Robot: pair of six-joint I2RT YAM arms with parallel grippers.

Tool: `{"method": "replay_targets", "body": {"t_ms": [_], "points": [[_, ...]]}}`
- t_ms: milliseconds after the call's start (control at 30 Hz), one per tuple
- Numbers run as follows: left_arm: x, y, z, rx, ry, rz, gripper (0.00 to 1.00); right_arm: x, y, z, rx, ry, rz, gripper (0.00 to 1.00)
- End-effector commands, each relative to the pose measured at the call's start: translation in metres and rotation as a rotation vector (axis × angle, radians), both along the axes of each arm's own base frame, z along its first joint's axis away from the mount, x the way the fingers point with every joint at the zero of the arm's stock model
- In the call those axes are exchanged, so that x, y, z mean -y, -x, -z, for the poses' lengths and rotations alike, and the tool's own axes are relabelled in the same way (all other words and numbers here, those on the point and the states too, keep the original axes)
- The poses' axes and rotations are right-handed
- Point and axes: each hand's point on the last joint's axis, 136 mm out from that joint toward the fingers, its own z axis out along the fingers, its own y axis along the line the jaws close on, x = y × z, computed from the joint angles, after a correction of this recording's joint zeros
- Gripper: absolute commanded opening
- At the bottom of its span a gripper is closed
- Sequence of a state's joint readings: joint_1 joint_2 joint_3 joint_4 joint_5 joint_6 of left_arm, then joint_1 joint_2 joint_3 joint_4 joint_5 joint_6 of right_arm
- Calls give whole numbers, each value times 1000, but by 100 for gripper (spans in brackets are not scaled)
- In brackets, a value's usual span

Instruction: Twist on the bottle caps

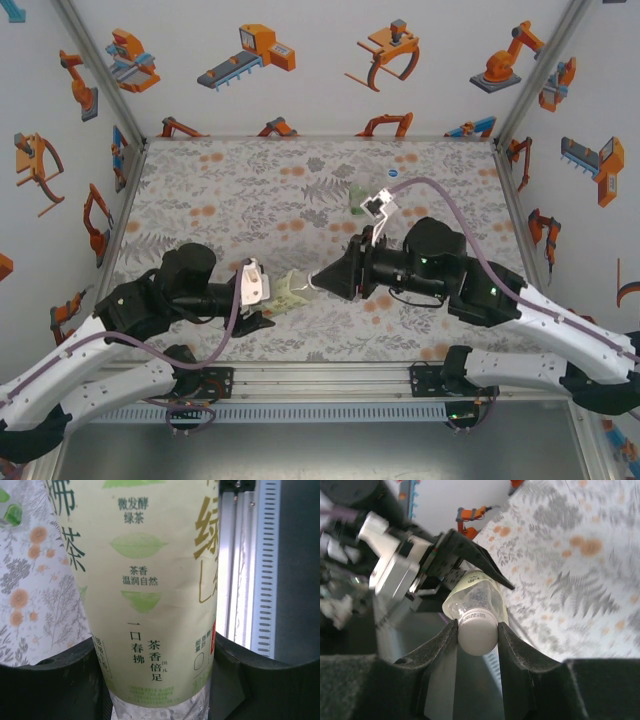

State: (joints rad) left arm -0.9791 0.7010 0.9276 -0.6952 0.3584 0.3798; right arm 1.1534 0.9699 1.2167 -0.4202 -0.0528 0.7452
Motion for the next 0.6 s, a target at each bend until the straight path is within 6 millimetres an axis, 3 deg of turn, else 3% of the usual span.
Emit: {"method": "replay_targets", "body": {"t_ms": [0,100,200,300,367,567], "points": [[12,-2,-49,114,159,29,0,21,-21,55,-392,109,303,0],[12,-10,-50,127,152,-5,0,31,-19,74,-583,145,426,0],[14,-13,-50,122,142,-18,0,25,-18,78,-624,149,427,1],[16,-14,-48,112,136,-15,0,20,-19,75,-620,140,415,10],[16,-12,-48,108,136,-8,0,21,-23,65,-561,126,402,22],[15,-3,-42,95,139,35,0,22,-32,3,-197,65,284,58]]}}
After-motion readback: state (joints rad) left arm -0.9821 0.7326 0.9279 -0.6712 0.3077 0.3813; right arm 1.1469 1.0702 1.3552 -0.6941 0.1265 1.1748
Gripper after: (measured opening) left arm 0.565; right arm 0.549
